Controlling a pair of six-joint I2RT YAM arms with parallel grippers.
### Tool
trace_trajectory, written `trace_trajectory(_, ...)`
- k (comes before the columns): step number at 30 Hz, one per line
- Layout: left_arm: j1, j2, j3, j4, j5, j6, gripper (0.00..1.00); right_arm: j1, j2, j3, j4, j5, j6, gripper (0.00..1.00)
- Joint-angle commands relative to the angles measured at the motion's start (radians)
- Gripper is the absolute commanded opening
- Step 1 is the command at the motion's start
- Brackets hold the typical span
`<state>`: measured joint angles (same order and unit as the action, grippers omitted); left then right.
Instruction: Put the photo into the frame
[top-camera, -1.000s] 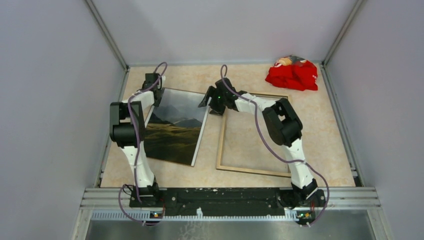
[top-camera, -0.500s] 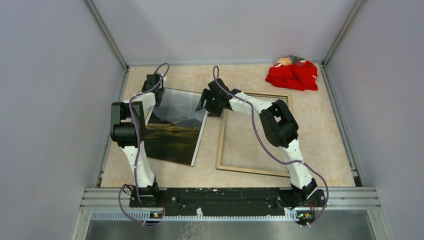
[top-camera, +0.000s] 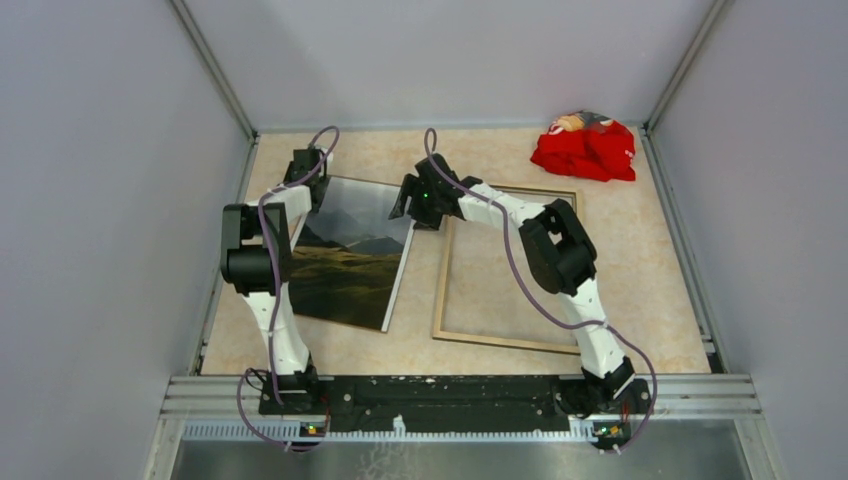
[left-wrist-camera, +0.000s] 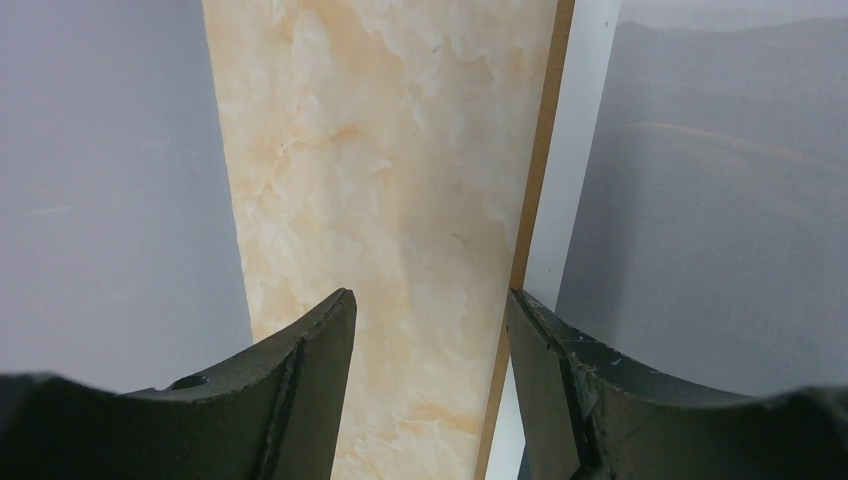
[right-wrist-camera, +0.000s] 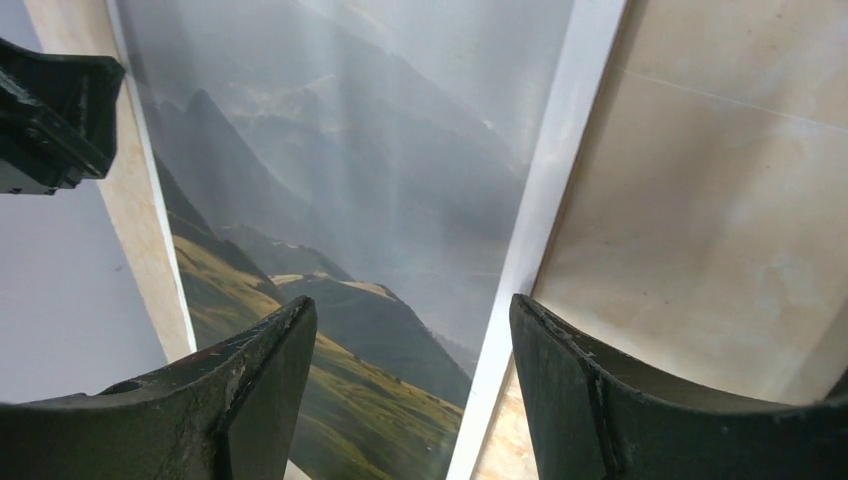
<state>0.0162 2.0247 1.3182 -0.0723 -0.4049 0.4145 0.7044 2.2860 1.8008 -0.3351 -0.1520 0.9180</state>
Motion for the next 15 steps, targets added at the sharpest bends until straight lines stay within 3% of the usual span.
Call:
trace_trajectory(1,0.002,0.008,-0.029,-0.017,0.019,-0.006,0.64,0.006,-0.007,0.005,0.07,-0.021,0.008,0.7)
trace_trajectory(8,0.004,0.009,-0.033,-0.016,0.023,-0.003,0.64,0.006,-0.023,-0.011,0.085,-0.02,0.009,0.69)
trace_trajectory(15,0.003,0.003,-0.039,-0.008,0.024,0.002,0.64,-0.002,-0.042,-0.008,-0.023,0.067,-0.017,0.7)
